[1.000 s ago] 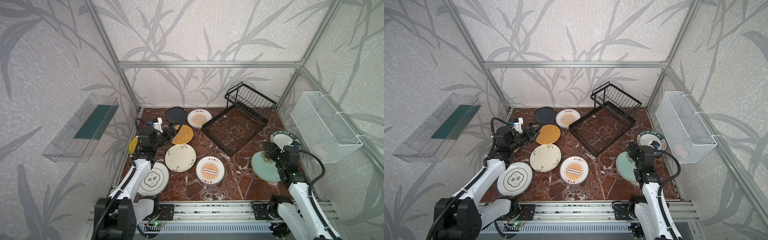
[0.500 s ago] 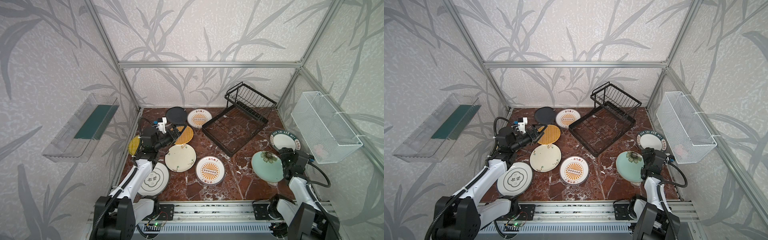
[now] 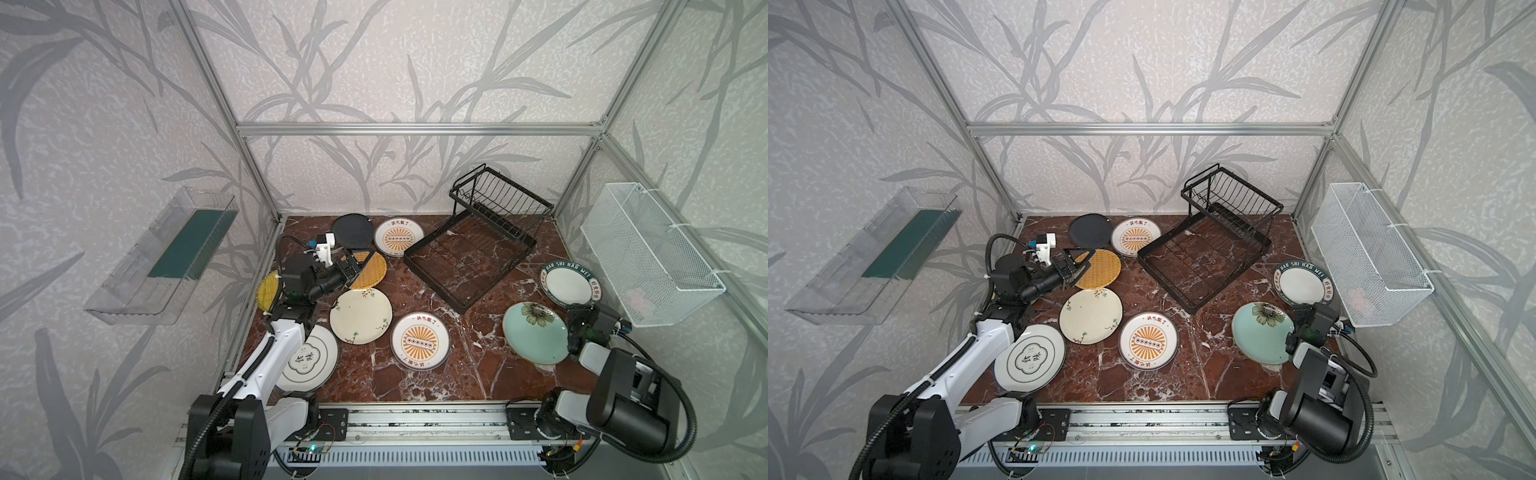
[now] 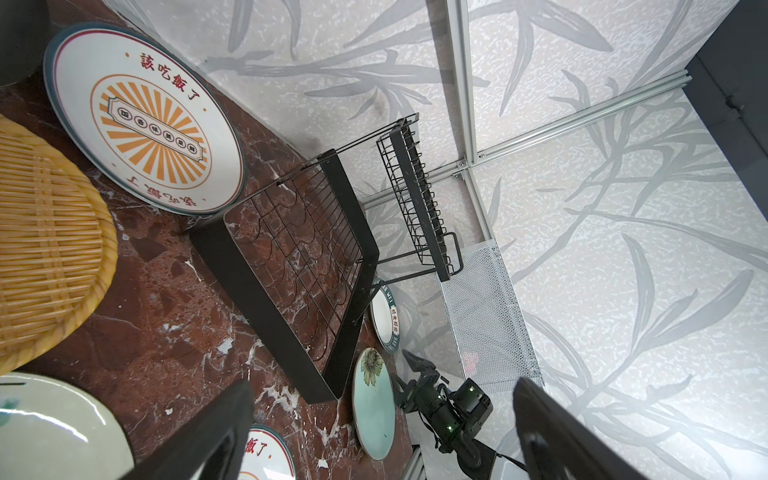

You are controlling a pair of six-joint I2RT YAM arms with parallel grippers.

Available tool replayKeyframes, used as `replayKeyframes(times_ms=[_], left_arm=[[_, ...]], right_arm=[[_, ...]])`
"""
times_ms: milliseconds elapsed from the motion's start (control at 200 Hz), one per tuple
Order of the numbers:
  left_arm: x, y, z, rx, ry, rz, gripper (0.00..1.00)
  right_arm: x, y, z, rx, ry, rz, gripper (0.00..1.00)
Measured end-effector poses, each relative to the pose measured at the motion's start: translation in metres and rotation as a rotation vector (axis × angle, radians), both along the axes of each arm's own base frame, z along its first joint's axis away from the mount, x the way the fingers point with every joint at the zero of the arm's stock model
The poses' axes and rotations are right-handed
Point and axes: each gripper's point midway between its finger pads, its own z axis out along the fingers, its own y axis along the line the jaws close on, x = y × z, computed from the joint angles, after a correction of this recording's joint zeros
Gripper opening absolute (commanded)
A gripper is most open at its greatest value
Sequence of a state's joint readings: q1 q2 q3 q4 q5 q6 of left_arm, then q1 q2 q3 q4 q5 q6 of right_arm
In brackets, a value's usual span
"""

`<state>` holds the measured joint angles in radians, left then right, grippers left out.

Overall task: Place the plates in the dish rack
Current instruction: 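Grasp the green-rimmed plate's edge with the right gripper and tilt it upright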

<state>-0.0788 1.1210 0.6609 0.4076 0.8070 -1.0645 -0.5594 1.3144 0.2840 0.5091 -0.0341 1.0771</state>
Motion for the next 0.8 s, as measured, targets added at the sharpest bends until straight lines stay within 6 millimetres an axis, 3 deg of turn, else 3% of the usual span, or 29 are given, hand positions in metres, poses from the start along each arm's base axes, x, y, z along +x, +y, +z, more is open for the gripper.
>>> replayKeyframes(times_ms=[370,800], left_arm=[[0.001,0.0,0.008,-0.027,-0.015,0.004,0.96],[0.005,0.003,0.011,-0.037,-0.019,0.032,0.96]], right_arm=[[0.027,-0.018,-0.014,0.011,-0.093,-0.019,0.54],[0.034,-0.017,-0.026,0.047,-0.114,-0.013,0.18]])
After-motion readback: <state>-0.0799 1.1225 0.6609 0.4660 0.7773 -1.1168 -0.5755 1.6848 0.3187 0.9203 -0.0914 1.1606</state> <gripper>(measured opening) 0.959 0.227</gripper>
